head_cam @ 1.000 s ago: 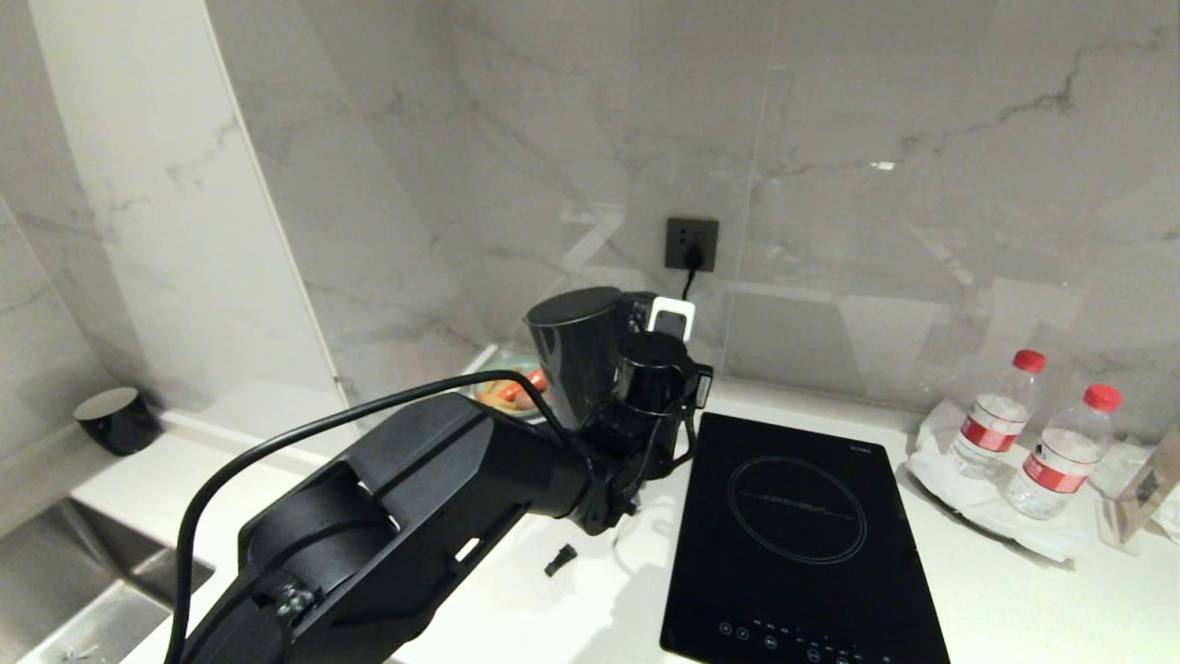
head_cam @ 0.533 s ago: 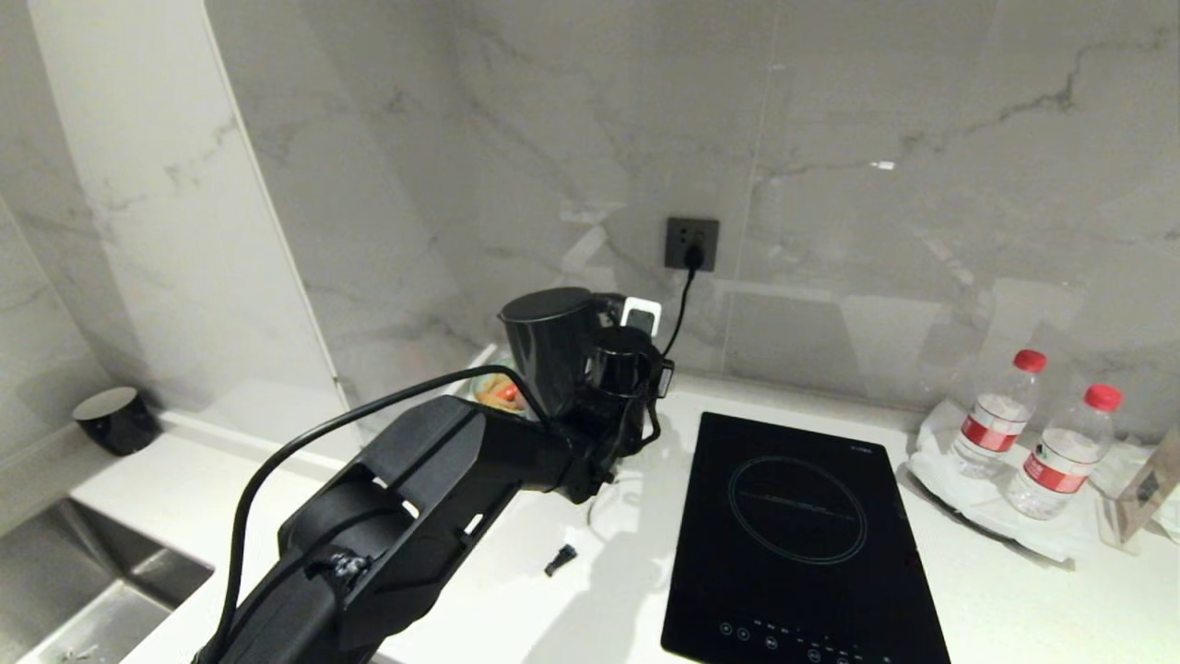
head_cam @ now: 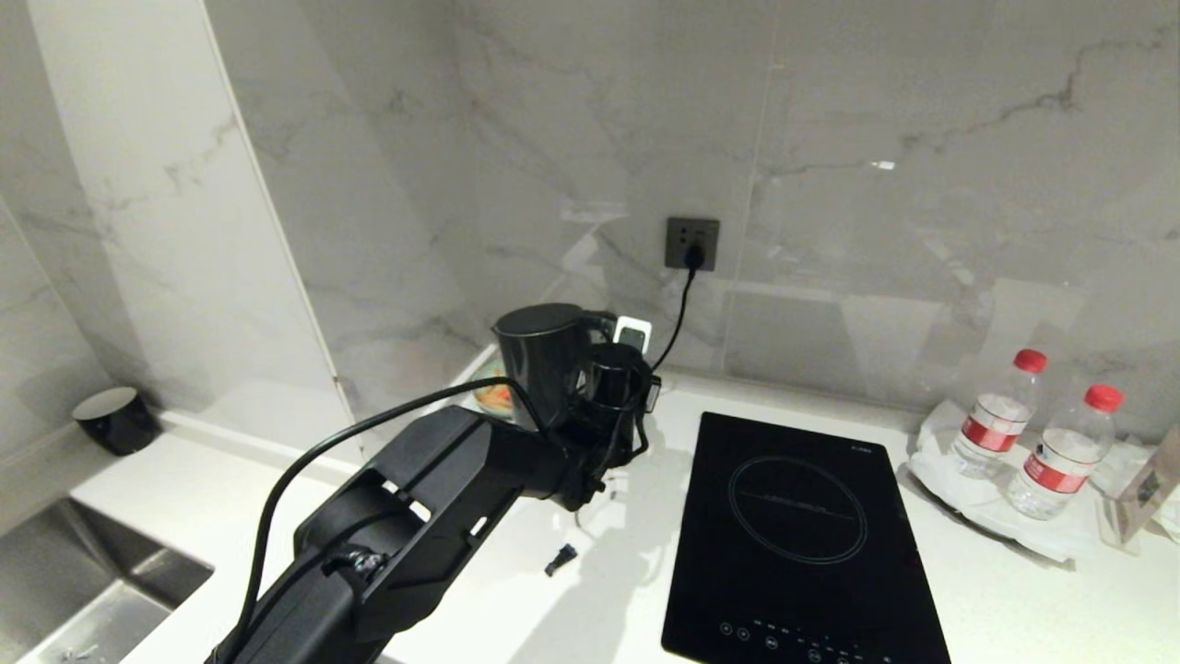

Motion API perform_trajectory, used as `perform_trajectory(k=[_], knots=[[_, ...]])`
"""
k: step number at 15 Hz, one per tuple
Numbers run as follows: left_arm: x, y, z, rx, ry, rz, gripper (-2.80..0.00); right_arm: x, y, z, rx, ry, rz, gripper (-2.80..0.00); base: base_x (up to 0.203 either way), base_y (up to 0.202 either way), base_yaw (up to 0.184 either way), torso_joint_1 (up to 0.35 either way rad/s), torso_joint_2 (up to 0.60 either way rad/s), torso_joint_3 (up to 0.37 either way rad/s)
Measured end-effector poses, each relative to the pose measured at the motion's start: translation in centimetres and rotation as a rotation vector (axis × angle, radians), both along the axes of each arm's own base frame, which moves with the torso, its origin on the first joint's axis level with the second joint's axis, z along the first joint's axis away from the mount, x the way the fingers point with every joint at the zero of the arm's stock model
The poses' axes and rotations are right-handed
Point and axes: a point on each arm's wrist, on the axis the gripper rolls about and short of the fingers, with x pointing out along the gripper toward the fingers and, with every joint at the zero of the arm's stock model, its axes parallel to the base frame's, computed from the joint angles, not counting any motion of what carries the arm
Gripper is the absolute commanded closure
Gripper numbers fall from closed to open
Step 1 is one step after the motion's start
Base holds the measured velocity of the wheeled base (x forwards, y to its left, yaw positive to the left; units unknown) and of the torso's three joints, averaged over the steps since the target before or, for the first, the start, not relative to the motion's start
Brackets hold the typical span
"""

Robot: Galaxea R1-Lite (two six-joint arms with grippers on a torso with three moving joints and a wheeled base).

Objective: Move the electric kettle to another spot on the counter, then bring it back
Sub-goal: Place it on the power base

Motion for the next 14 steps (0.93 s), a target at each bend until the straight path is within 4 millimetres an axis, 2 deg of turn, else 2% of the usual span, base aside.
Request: perform_trajectory(k=[10, 14], knots=[[-0.5, 0.0, -1.3, 0.007, 0.015, 0.032, 0.00, 0.0, 0.0, 0.0, 0.000, 0.000, 0.000, 0.00, 0.000, 0.000, 0.000, 0.000, 0.00, 0.000], [-1.3, -0.4, -2.0, 0.015, 0.024, 0.021, 0.00, 0.0, 0.0, 0.0, 0.000, 0.000, 0.000, 0.00, 0.000, 0.000, 0.000, 0.000, 0.00, 0.000]])
